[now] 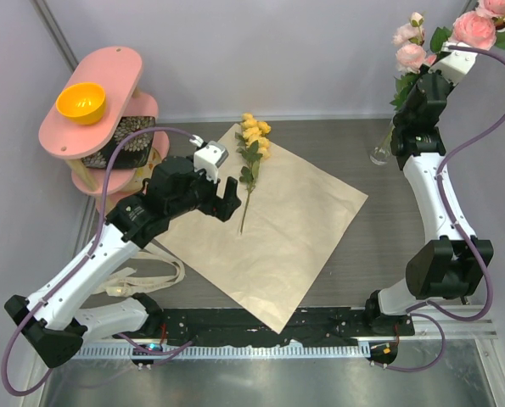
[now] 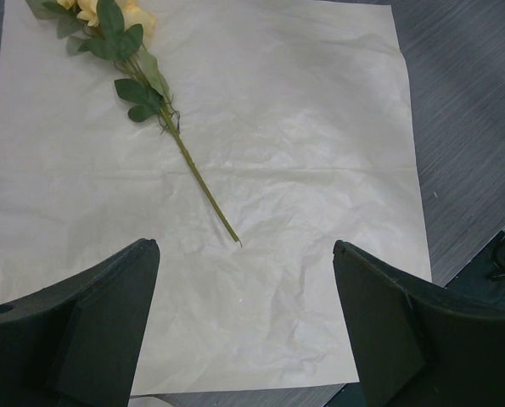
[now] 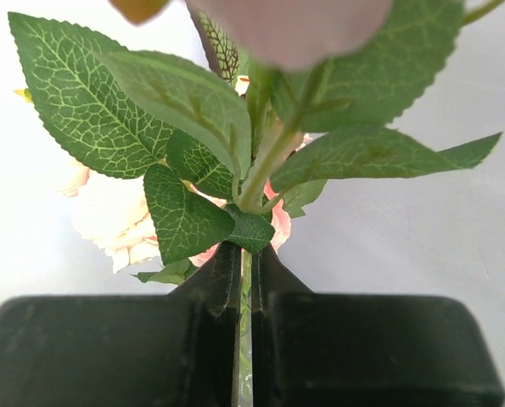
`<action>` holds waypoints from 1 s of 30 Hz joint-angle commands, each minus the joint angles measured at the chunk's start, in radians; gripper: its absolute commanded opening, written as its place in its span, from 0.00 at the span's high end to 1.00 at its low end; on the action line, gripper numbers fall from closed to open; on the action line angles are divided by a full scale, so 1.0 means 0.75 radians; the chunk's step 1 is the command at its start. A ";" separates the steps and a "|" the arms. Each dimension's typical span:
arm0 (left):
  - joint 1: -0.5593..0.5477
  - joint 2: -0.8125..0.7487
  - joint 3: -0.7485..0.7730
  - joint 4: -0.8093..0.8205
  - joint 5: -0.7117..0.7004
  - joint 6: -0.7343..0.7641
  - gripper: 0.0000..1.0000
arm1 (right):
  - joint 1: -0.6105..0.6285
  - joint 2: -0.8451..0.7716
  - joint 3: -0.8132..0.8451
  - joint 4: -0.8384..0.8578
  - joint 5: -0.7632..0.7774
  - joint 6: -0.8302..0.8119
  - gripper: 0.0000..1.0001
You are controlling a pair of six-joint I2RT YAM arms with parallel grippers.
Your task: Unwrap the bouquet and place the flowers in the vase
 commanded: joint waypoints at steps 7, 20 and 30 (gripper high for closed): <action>0.009 0.010 0.004 0.035 -0.012 0.012 0.12 | -0.002 0.008 0.045 0.051 0.007 0.023 0.99; 0.009 0.012 0.002 0.035 -0.006 0.010 0.12 | -0.012 0.036 0.022 0.008 0.034 0.082 0.99; 0.011 0.016 0.002 0.031 -0.008 0.012 0.12 | -0.049 0.081 0.014 -0.020 0.026 0.115 0.99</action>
